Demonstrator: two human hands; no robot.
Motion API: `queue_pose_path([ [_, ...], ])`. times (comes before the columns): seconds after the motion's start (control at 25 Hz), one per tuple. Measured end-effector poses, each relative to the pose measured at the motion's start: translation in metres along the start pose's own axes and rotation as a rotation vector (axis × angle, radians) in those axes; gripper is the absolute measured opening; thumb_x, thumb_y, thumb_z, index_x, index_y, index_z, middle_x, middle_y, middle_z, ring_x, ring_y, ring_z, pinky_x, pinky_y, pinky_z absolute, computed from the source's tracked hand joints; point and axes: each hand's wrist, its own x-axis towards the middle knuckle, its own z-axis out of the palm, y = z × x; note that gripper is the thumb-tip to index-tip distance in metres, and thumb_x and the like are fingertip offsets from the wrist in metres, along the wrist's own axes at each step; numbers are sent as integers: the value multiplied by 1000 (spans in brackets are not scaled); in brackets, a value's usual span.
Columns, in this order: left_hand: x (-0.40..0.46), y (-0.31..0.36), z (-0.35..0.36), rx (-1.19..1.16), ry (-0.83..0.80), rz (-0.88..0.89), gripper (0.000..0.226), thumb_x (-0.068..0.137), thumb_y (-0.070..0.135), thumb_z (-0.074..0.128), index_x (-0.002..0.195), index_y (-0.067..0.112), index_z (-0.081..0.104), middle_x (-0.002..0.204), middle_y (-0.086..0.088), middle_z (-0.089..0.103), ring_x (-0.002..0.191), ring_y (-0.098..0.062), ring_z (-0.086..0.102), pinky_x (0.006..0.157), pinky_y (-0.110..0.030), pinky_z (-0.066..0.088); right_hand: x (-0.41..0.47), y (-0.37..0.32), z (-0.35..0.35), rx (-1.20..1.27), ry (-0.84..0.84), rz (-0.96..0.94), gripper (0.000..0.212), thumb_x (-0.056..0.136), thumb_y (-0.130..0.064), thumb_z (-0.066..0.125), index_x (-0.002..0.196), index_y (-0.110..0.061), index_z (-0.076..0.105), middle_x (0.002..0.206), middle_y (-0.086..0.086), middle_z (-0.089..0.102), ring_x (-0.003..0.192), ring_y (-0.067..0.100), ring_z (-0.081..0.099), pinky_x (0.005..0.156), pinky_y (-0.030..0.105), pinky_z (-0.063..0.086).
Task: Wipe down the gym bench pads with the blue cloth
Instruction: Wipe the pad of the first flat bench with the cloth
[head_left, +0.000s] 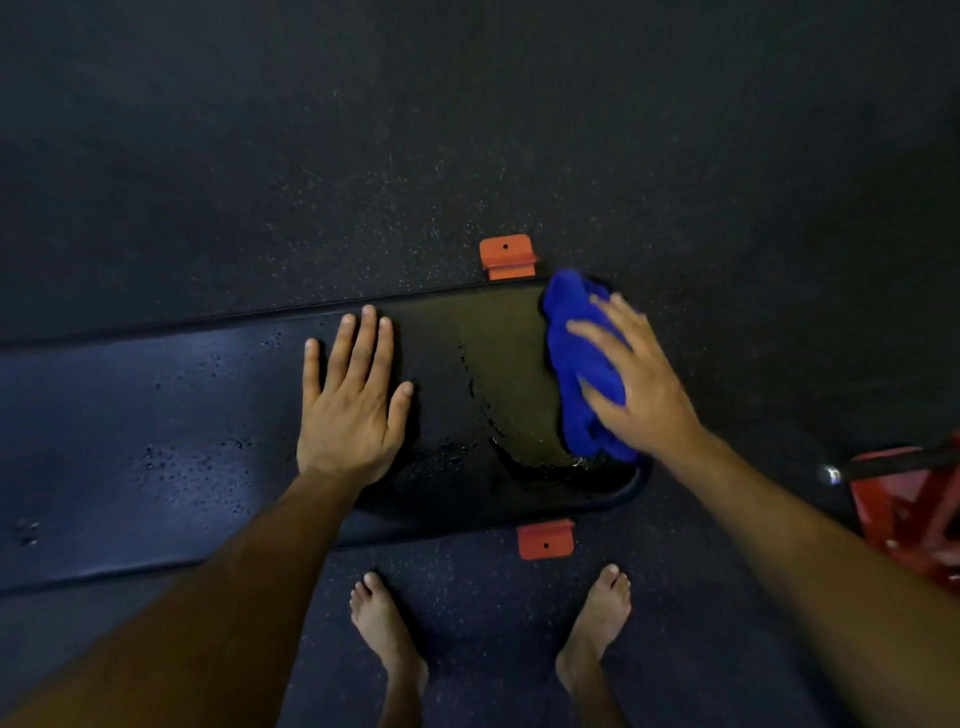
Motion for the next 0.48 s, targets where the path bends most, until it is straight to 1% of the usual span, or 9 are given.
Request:
queue_pose_path([
  [0.08,-1,1,1,4,5,5,68,106,48,20,164,13,12,172,-4,3,159,-21,0,127,-53,-1,64,-14,1,0,72,133,59,83,-39,55,140,-26,51,149,4,44,139,26,40,114,48,33],
  [0.12,-1,1,2,7,4,5,67,106,48,19,164,14,11,172,-3,3,159,-21,0,127,-52,-2,93,-30,6,-55,51,151,59,82,-44,54,139,-29,52,146,2,47,132,26,46,111,44,36],
  [0.16,-2,1,2,12,0,7,67,107,48,19,164,14,11,172,-3,2,159,-21,-1,127,-51,-3,110,-48,14,-133,15,132,60,81,-48,55,138,-32,50,145,1,48,129,25,49,110,43,35],
  [0.2,-1,0,2,15,-5,6,67,107,48,18,164,14,11,172,-3,2,159,-20,-1,127,-51,-4,116,-66,25,-199,-19,86,61,82,-50,56,140,-34,48,147,0,46,131,25,47,112,43,31],
  [0.24,0,-1,2,16,-13,4,67,106,48,16,164,15,10,172,-3,2,159,-20,-2,127,-50,-4,111,-81,38,-241,-33,28,62,83,-51,57,142,-35,46,151,0,42,137,24,42,115,46,25],
  [0.32,-3,-1,0,5,-34,-4,67,106,49,12,164,15,8,172,-4,1,159,-18,-4,127,-50,-4,72,-95,53,-265,-5,-110,61,87,-50,56,145,-34,44,159,1,33,147,26,27,121,51,14],
  [0.4,-4,1,-8,-78,-43,6,70,105,53,7,163,15,3,172,-3,-1,158,-16,-7,128,-49,-4,15,-87,53,-247,-56,-257,61,89,-45,56,147,-32,43,163,2,25,152,28,15,122,52,8],
  [0.44,-5,-2,-15,-148,-45,25,71,105,55,8,163,15,1,172,-2,-4,158,-14,-9,128,-46,-6,-12,-75,47,-238,-106,-295,61,89,-41,57,148,-31,42,164,2,23,153,28,12,123,53,7],
  [0.48,-8,-9,-19,-209,-48,39,71,105,56,11,163,16,0,172,-1,-7,158,-13,-11,128,-43,-9,-32,-58,36,-211,-131,-291,62,89,-38,59,148,-30,42,164,2,23,153,27,12,122,55,9],
])
